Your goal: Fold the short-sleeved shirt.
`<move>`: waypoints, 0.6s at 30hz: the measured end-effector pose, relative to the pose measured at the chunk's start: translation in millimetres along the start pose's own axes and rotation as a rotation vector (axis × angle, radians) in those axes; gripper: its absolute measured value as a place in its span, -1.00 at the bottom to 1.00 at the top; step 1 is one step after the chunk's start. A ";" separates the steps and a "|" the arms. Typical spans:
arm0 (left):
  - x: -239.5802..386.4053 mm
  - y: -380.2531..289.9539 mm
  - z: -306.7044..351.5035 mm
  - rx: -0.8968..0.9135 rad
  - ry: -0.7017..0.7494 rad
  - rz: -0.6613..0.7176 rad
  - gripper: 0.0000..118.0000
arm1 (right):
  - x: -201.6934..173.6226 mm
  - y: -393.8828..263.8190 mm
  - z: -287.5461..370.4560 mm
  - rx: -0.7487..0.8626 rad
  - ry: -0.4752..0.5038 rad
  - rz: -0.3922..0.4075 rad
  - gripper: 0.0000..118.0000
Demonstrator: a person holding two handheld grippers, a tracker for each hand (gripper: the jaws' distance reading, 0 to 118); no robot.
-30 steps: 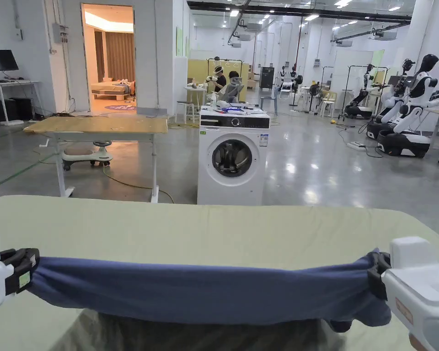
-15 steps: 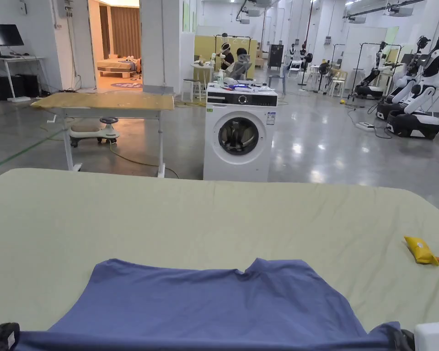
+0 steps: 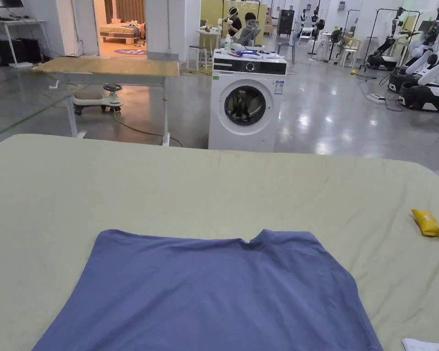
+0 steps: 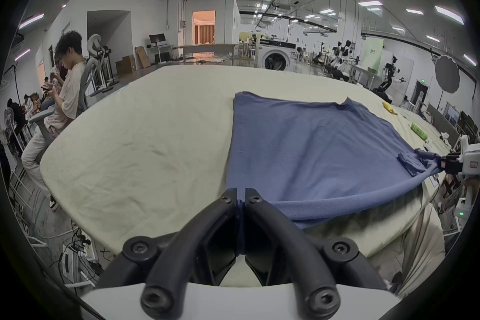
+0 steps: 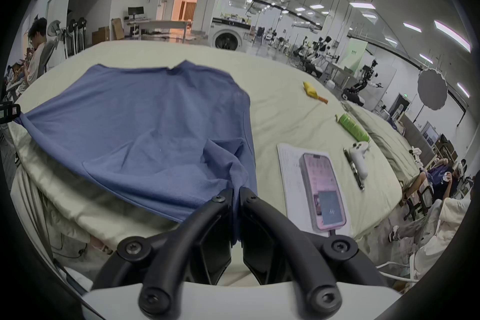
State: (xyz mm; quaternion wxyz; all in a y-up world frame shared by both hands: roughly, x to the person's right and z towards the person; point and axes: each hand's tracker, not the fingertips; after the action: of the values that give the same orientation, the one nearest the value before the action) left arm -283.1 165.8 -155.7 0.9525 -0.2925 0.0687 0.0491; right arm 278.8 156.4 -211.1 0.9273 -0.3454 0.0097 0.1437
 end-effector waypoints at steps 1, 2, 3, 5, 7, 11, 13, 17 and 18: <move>-0.7 -2.4 -2.4 -0.015 -0.002 0.012 -1.00 | 0.0 -3.7 -1.9 -0.009 0.001 0.002 -0.93; -1.0 -4.5 -4.7 -0.029 0.000 0.013 -1.00 | -0.5 -6.2 -3.6 -0.019 0.000 0.004 -0.93; -2.6 -11.4 -10.5 -0.044 0.001 0.013 -1.00 | -0.8 -9.0 -6.3 -0.038 0.002 0.004 -0.93; -1.4 -16.7 -15.7 -0.081 0.007 -0.008 -1.00 | -0.2 -14.1 -10.8 -0.074 0.009 -0.005 -0.93; -2.7 -24.9 -24.4 -0.124 0.021 -0.045 -1.00 | -1.5 -20.0 -17.9 -0.104 0.011 -0.005 -0.93; -2.7 -32.8 -41.5 -0.216 0.031 -0.081 -1.00 | -5.8 -30.7 -36.1 -0.166 0.022 0.000 -0.93; 0.2 -37.1 -48.8 -0.237 0.042 -0.108 -1.00 | -9.6 -32.4 -40.1 -0.178 0.020 0.003 -0.93; 5.5 -44.1 -55.3 -0.250 0.063 -0.142 -1.00 | -11.7 -35.2 -46.6 -0.191 0.017 0.012 -0.92; 5.8 -43.4 -56.1 -0.253 0.065 -0.142 -1.00 | -11.8 -34.8 -47.6 -0.192 0.017 0.014 -0.91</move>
State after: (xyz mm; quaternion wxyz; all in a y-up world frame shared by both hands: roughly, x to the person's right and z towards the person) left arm -277.4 98.8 -178.8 0.9064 -0.4158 0.0717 -0.0198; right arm 280.9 97.7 -223.8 0.8890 -0.4336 0.0060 0.1474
